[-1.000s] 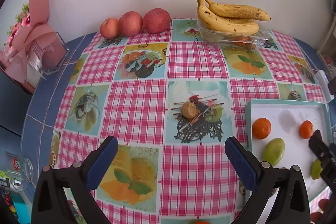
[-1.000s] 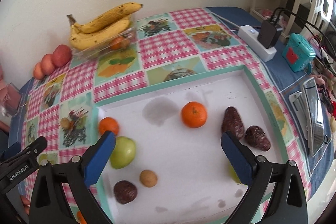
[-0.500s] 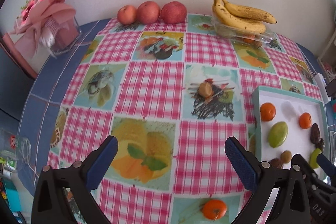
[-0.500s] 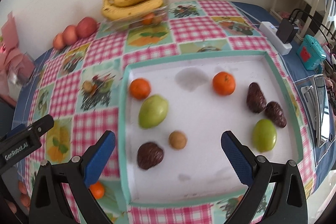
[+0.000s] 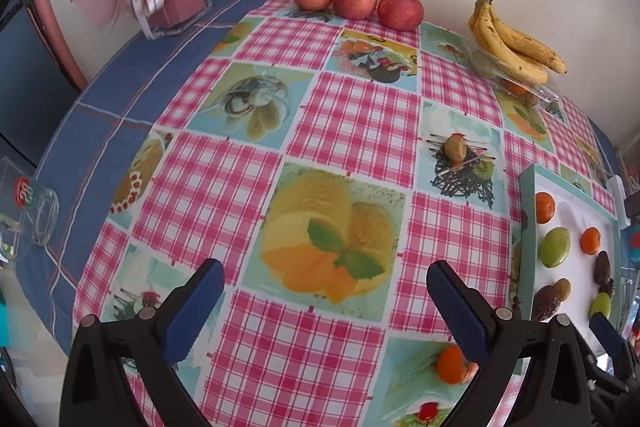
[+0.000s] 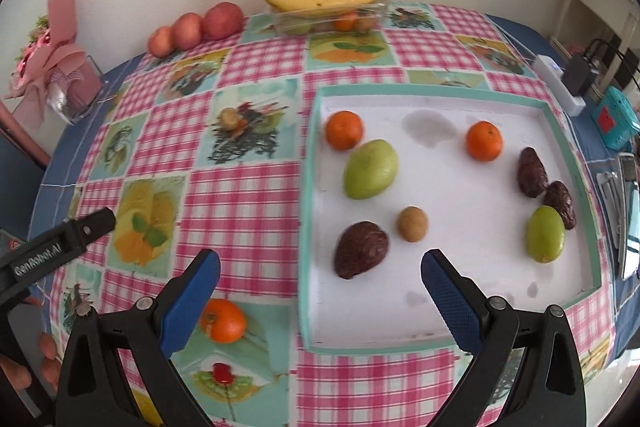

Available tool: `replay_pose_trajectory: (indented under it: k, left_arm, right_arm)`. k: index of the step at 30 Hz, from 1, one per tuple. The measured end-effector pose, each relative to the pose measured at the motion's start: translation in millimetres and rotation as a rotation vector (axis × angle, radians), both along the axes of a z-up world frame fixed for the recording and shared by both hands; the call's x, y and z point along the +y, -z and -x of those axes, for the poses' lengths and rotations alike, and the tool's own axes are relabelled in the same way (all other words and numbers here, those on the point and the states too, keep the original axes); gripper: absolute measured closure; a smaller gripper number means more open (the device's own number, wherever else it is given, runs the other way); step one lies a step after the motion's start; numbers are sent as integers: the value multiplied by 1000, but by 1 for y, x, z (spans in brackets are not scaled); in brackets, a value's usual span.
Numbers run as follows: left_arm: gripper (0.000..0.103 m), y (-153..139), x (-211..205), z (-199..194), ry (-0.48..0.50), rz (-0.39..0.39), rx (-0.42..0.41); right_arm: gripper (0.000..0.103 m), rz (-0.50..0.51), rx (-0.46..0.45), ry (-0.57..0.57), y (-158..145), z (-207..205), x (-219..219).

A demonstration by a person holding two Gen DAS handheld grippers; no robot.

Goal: Organize fruits
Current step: 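Move both tools back toward the loose fruit on the tablecloth, then grasp an orange with the left tool while the right grasps a small brown round fruit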

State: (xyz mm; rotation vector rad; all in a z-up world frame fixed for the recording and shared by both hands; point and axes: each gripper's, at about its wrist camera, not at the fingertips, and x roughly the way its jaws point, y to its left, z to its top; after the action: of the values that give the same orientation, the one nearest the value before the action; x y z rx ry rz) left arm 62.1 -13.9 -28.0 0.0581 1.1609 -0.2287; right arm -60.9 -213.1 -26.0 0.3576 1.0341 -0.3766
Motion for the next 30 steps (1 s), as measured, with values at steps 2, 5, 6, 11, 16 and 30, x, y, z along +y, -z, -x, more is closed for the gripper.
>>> replay_pose_trajectory:
  k: [2,5,6,11,16,30]
  left_arm:
    - [1,2,2,0,1,11,8]
    - [1,2,1,0,10,18,12]
    - [2,2,-1,0,20,25,16]
    - [2,10,-19,10,86,52,68]
    - [17,18,-36,22,153,64,121]
    - [45,27,-74,54,334,95,238]
  right_arm:
    - [3,-4,-5,3,0,-2,1]
    - [3,-3,17,17,3,-3,-3]
    - [3,-8,21,20,4,-2,-4]
    - [3,-8,27,38,4,2,-12]
    - [3,-3,42,61,6,6,-20]
    - [2,-37,28,133,2,25,-42]
